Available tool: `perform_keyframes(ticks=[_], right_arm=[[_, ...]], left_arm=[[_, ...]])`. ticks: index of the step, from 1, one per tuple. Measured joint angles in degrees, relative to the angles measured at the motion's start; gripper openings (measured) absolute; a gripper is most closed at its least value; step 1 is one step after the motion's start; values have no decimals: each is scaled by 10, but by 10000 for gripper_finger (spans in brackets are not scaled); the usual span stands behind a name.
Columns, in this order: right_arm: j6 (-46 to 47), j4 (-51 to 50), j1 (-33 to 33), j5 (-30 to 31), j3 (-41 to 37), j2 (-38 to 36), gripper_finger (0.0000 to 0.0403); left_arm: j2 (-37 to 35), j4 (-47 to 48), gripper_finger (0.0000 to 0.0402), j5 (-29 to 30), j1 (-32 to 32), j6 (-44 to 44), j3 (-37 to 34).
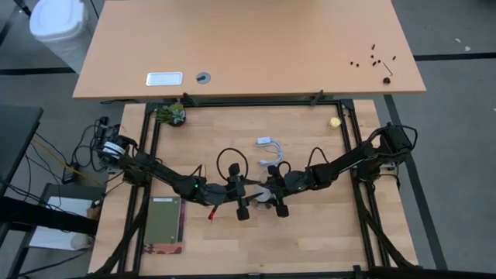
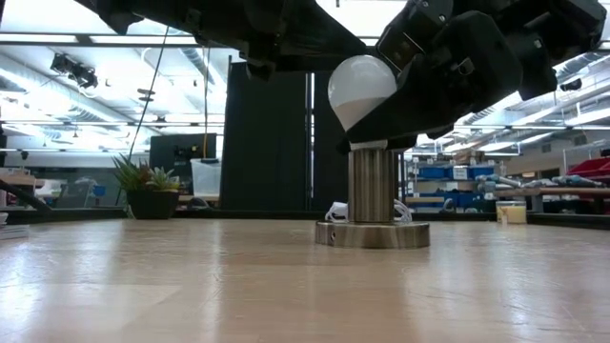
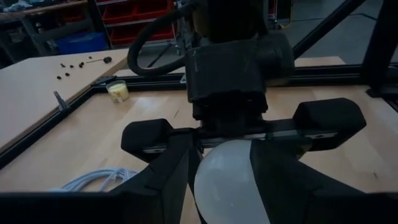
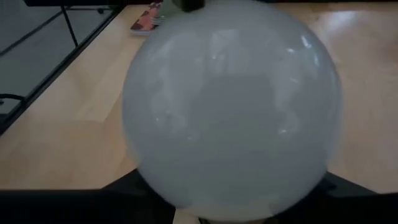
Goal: Screw lightbulb
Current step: Insert the lightbulb into the lamp
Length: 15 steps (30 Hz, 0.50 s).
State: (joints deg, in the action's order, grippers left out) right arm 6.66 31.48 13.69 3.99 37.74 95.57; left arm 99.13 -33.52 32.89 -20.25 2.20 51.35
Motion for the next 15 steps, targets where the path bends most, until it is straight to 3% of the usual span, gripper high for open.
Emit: perform_keyframes(ticks=[9,15], right_arm=[[-10,-5,-1,-12,1,-1,235],[-16,-4,0,-13,1,-1,276]], left_arm=[[0,11,178,-10,8,-3,0],[0,10,178,-21,15,-4,0]])
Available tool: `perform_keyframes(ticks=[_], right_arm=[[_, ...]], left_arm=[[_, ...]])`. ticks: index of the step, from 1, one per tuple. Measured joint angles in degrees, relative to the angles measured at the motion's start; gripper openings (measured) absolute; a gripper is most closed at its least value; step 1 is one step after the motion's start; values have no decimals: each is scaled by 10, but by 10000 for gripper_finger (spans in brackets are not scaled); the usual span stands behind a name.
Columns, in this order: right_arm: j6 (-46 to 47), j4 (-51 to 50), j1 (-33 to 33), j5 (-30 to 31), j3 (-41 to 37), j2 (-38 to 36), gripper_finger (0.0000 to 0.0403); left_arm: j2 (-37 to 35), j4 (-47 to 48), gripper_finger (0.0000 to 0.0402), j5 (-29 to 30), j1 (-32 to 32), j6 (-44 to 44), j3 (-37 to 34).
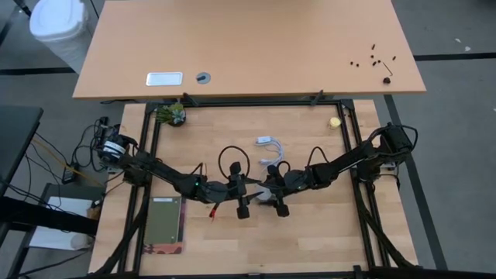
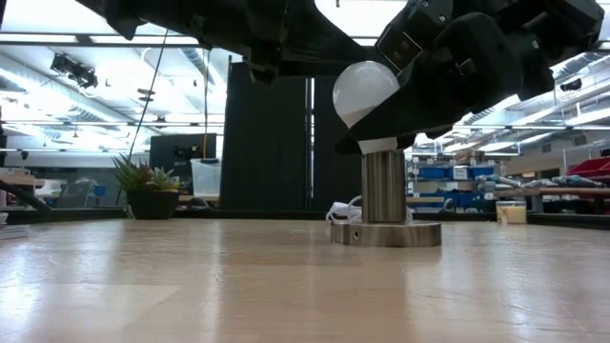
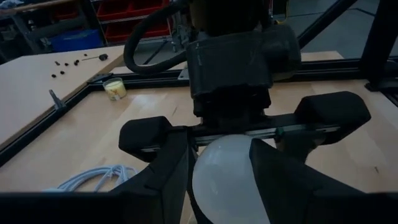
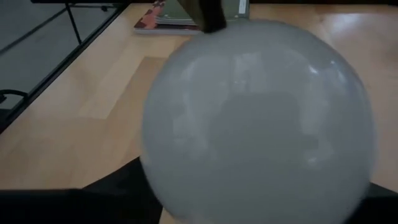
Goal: Screw lightbulb
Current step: Insert the lightbulb into the lamp
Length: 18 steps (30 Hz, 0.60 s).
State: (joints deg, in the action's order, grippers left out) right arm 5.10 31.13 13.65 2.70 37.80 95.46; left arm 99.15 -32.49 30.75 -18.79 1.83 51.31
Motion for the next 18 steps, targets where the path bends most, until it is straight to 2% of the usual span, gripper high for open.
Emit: perform_keyframes(ticks=[5,9,18], right_arm=[[-3,-2,0,-2,0,0,312],[-3,-12,-3,-2,0,-12,326],[-11,-61,-4,47,0,-41,310]], left_arm=[[0,-6,178,1,1,-20,-1],[1,-10,178,1,1,-42,-2],[4,-12,178,12,6,-60,-3]])
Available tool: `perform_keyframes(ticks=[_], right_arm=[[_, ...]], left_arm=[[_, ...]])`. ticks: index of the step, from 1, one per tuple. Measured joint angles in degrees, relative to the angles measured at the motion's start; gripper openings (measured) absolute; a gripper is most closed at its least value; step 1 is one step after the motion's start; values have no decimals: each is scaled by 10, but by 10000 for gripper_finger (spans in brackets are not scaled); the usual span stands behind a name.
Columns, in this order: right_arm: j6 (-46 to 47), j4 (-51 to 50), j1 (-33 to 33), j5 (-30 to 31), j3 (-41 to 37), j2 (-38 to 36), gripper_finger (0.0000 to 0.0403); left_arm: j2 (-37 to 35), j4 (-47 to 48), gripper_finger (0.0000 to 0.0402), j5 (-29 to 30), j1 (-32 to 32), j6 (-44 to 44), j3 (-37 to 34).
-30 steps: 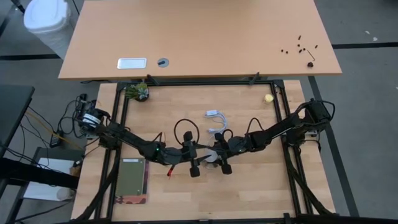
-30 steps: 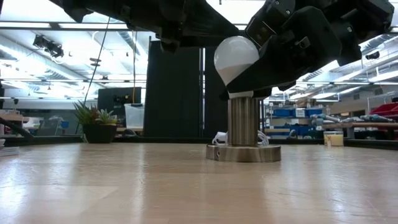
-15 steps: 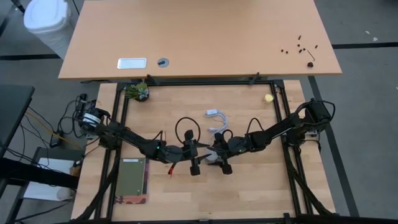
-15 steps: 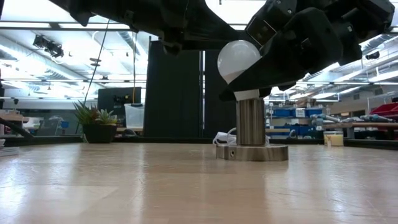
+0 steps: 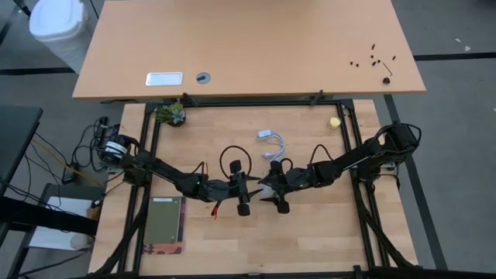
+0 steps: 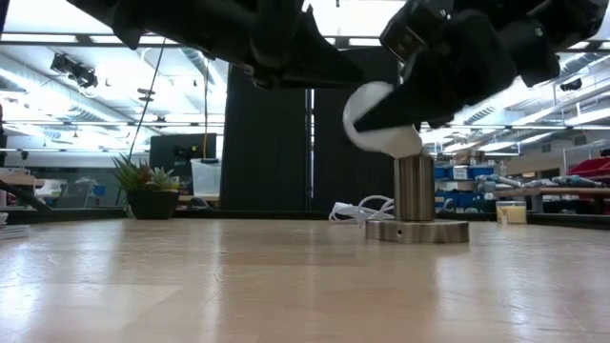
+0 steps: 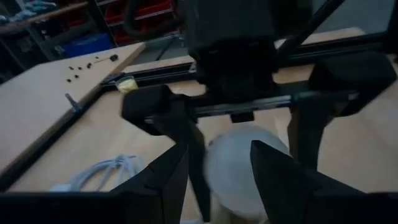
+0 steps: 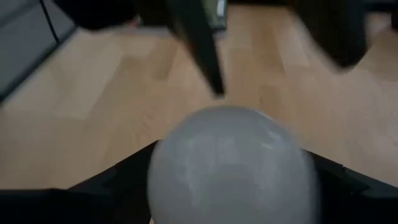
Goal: Screw lightbulb
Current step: Insert the lightbulb into the lamp
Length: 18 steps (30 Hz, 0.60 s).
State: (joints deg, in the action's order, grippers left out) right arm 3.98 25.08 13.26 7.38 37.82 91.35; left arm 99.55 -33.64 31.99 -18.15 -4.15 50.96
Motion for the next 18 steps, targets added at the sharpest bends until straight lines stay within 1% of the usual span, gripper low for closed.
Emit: perform_keyframes(ticks=[4,7,12,15,18], right_arm=[[-1,-32,0,17,0,0,283],[-13,-36,0,21,0,0,267],[-22,-43,0,39,0,0,267],[-26,-42,0,51,0,-1,277],[-27,-37,-3,56,-1,-19,280]], left_arm=[[-1,-26,178,19,-2,-30,0],[-1,-40,178,21,-3,-42,1],[-5,-41,178,22,-5,-46,1],[-8,-39,178,36,-11,-46,2],[-17,-41,178,56,-19,-50,2]])
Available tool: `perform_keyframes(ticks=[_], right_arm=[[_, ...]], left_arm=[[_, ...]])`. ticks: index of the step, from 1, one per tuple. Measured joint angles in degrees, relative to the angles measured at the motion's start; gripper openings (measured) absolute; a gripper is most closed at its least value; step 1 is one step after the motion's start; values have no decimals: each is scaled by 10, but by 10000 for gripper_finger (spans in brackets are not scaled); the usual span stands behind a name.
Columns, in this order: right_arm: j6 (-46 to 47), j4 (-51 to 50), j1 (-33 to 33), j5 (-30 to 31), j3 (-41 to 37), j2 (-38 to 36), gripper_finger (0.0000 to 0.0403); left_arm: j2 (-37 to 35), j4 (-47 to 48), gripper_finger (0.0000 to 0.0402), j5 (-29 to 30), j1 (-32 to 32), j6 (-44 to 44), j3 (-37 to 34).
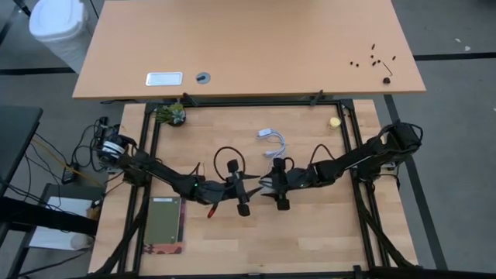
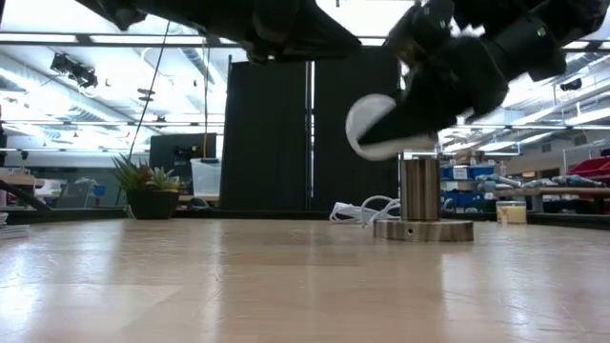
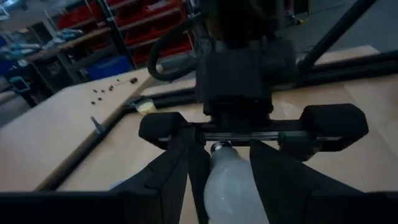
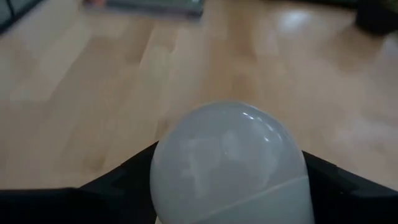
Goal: Screw lightbulb
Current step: Insert the lightbulb into the lamp
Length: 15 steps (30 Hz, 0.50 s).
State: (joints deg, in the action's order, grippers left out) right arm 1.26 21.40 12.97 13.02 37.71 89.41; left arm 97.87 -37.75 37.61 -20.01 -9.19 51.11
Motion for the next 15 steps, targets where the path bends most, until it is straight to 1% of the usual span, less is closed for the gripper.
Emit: perform_keyframes(ticks=[3,6,7,9,12,15], right_arm=[[0,6,-6,15,0,-33,278],[6,15,-9,15,-1,-70,278],[9,33,-9,13,-7,-82,278],[15,96,-12,0,-29,-99,279],[38,210,-20,-24,-84,-109,279],[82,325,-27,-51,-132,-101,280]], left_arm=[[-9,-2,178,27,-11,-22,0],[-15,-5,178,59,-22,-34,1],[-16,-9,178,62,-24,-40,1],[-16,-16,178,65,-28,-44,1],[-16,-16,178,67,-29,-41,1],[-16,-16,178,67,-27,-36,1]])
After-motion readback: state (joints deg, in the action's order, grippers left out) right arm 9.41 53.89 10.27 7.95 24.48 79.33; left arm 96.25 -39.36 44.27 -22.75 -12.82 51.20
